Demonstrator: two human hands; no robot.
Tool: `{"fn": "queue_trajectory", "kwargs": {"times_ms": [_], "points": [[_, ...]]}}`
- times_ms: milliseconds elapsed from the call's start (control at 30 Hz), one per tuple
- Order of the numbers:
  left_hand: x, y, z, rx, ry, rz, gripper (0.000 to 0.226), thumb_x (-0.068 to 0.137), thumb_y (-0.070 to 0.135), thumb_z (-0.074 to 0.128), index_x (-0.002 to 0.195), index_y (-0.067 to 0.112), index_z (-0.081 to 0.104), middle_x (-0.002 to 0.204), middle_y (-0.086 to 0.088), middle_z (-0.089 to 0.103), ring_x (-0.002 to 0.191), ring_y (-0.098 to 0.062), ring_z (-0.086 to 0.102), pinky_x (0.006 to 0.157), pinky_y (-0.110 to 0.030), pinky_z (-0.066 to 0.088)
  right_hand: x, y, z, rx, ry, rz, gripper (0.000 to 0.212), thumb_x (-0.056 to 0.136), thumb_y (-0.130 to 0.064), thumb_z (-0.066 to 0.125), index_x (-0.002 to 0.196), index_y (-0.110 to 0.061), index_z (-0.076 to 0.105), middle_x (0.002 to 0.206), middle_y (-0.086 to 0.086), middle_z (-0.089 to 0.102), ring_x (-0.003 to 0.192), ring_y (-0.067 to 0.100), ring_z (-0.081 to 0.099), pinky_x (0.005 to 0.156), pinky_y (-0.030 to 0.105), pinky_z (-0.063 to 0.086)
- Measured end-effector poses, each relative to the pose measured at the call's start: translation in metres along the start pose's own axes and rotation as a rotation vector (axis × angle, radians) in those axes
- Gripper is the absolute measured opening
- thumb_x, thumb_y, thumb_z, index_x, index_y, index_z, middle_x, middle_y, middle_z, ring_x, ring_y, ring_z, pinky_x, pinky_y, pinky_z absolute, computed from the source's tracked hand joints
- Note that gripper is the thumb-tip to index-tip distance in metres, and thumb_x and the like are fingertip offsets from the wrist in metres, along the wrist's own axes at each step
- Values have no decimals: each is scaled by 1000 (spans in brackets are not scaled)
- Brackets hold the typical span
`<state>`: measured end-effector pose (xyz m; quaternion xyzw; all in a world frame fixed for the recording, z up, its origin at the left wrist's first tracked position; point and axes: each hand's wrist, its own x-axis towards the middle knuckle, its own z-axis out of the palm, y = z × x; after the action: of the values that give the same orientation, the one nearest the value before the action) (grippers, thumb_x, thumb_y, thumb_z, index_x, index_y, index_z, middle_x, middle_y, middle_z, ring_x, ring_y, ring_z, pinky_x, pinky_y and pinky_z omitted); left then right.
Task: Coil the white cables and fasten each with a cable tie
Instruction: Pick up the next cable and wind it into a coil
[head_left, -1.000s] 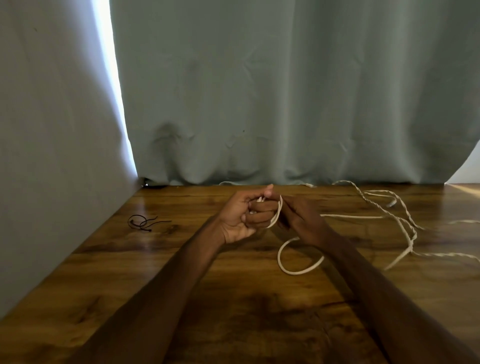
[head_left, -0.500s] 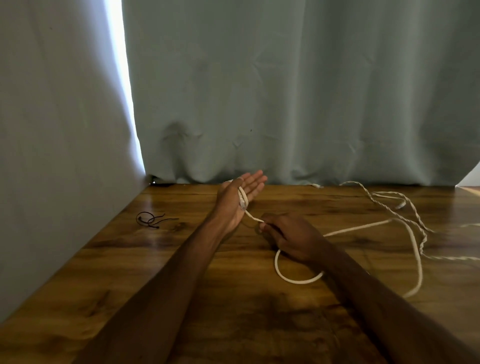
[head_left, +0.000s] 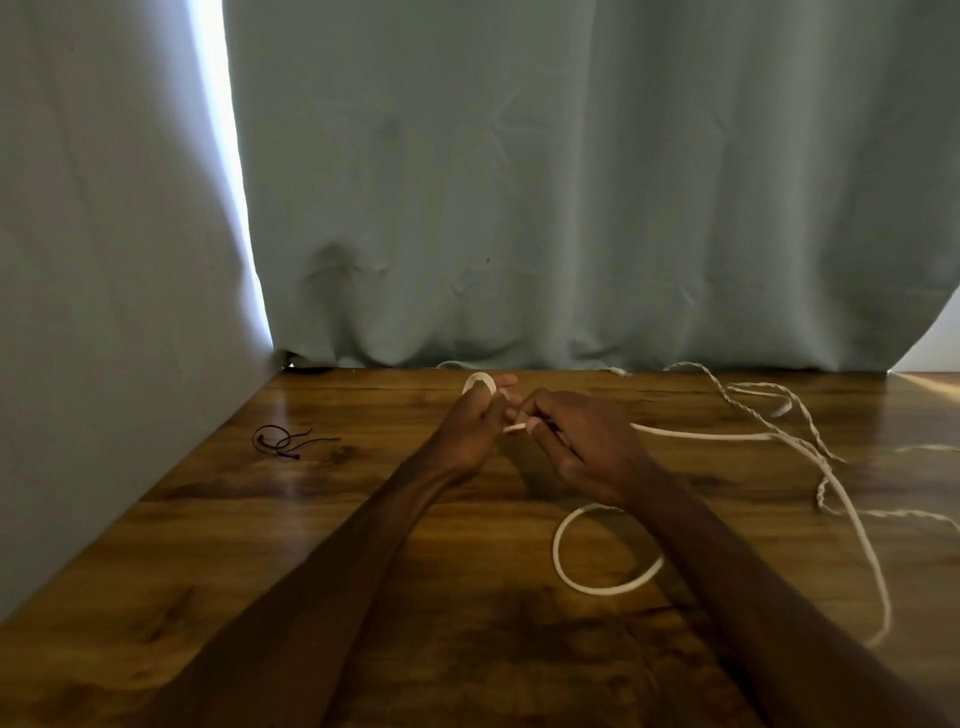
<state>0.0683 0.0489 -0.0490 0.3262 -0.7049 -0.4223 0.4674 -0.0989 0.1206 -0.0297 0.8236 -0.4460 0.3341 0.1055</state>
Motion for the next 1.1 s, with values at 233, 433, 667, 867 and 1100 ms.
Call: {"fn": "queue_trajectory", "kwargs": {"times_ms": [233, 433, 667, 867, 1100], "points": [[-1, 11, 5, 39, -145, -59, 32, 111, 32, 39, 96, 16, 61, 63, -4, 62, 41, -12, 43, 47, -29, 38, 6, 10, -12, -36, 131, -151, 12, 101, -11, 53, 101, -10, 65, 95, 3, 62, 87, 14, 49, 77, 24, 36], [-6, 37, 14, -482, -401, -213, 51, 111, 33, 29, 96, 3, 67, 50, 6, 31, 35, -2, 20, 34, -16, 14, 2, 31, -17, -82, 256, -99, 17, 103, -15, 52, 105, -5, 67, 96, 7, 61, 88, 21, 52, 75, 38, 45], [-8, 41, 5, -632, -673, -320, 54, 109, 47, 30, 89, 8, 60, 53, 10, 23, 36, -4, 16, 36, -20, 12, 3, 22, -19, -146, 336, -176, 25, 106, -19, 50, 108, -3, 69, 96, 12, 64, 88, 27, 56, 78, 35, 45], [-5, 42, 4, -640, -731, -266, 40, 111, 37, 37, 85, 13, 57, 51, 12, 32, 35, 0, 24, 35, -18, 14, 0, 37, -13, 28, 253, -93, 25, 100, -13, 53, 116, -10, 72, 93, -5, 69, 80, 6, 57, 72, 29, 45], [3, 46, 6, -936, -415, -165, 33, 99, 7, 41, 126, -1, 59, 68, 10, 54, 44, -2, 42, 43, -15, 26, -6, 20, 16, 99, -111, 109, 22, 106, -27, 45, 110, -32, 67, 88, -14, 71, 73, 4, 64, 69, 28, 50]]}}
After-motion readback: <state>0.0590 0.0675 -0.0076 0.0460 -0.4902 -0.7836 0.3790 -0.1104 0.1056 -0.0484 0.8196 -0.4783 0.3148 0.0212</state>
